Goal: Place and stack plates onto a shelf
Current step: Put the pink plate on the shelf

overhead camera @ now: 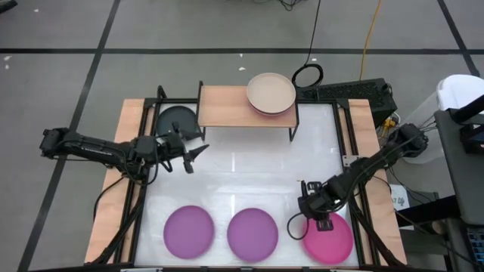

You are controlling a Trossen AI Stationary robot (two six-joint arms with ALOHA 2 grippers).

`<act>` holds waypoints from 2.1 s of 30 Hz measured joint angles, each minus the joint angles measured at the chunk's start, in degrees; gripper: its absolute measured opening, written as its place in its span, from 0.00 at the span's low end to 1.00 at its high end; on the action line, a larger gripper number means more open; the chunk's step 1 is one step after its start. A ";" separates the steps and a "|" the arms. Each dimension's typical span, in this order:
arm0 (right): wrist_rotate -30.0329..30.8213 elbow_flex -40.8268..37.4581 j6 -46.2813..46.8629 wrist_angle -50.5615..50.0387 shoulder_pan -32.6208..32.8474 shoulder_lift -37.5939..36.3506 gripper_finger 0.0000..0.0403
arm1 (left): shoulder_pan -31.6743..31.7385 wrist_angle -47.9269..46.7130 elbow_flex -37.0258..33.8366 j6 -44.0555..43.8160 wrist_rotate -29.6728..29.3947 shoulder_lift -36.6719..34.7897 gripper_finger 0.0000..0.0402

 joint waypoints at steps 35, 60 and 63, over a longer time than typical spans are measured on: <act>12.77 -0.29 -5.78 -2.35 -5.95 -17.21 0.00 | -0.20 2.59 0.00 6.38 1.88 0.07 0.53; 9.99 21.01 -28.60 54.70 -59.07 -1.14 0.00 | 0.42 16.92 0.07 3.76 -2.17 -1.27 0.53; 6.19 29.17 -28.70 46.81 -61.58 6.19 0.00 | 0.42 15.95 0.07 3.98 -2.40 -1.66 0.53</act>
